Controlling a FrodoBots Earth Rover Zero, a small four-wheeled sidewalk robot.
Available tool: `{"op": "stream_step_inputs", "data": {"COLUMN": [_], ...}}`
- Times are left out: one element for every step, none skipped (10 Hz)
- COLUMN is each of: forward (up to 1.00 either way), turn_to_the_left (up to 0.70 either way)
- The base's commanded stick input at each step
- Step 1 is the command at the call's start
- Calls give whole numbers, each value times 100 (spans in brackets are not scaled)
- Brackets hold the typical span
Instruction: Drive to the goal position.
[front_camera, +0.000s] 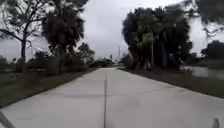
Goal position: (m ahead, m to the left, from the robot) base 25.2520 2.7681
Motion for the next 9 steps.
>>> {"op": "stream_step_inputs", "data": {"forward": [85,85,85,85,85,85,85,85,85], "turn_to_the_left": [0,0,0,0,0,0,0,0,0]}}
